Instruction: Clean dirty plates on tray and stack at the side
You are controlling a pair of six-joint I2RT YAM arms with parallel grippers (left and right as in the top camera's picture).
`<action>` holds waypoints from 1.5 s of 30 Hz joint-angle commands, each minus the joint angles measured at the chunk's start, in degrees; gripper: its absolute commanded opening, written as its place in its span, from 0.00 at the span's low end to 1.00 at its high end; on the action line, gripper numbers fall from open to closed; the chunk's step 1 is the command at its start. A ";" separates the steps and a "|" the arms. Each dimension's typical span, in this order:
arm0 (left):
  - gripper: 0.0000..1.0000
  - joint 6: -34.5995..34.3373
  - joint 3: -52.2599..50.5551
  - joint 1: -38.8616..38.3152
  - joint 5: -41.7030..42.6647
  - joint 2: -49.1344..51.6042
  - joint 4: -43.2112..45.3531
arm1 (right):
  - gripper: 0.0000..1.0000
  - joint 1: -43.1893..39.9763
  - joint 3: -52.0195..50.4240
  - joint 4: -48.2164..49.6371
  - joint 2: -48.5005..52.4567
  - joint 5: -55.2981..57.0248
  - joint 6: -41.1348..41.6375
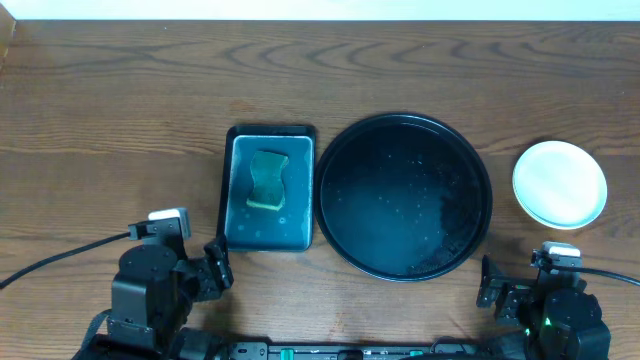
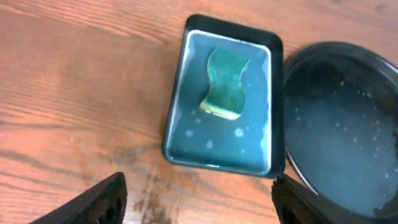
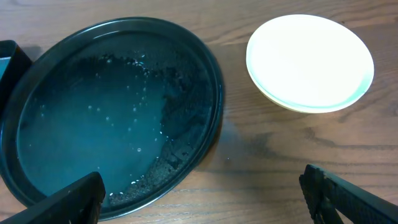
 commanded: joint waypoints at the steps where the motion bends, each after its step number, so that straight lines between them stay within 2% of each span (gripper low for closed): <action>1: 0.76 0.50 -0.37 0.24 -1.11 -0.04 -0.39 | 0.99 0.35 -0.26 -0.09 -0.26 0.74 0.35; 28: 0.76 0.50 -0.37 0.24 -1.11 -0.04 -0.39 | 0.99 0.20 -0.26 -0.09 -1.53 0.74 0.35; 33: 0.76 0.50 -0.37 0.24 -1.14 -0.04 -0.39 | 0.99 0.20 -0.26 0.31 -1.53 5.55 -0.70; 37: 0.76 0.50 -0.37 0.24 -1.11 -0.04 -0.39 | 0.99 0.20 -0.26 4.42 -1.53 5.66 -8.37; 40: 0.76 0.50 -0.37 0.24 -1.11 -0.04 -0.39 | 0.99 0.20 -0.26 11.06 -1.53 3.21 -19.45; 43: 0.76 0.50 -0.37 0.24 -1.11 -0.04 -0.39 | 0.99 0.17 -0.35 15.76 -1.55 -3.82 -32.30; 45: 0.76 0.50 -0.37 0.24 -1.11 -0.04 -0.39 | 0.99 0.17 -0.92 17.94 -1.60 -8.04 -37.73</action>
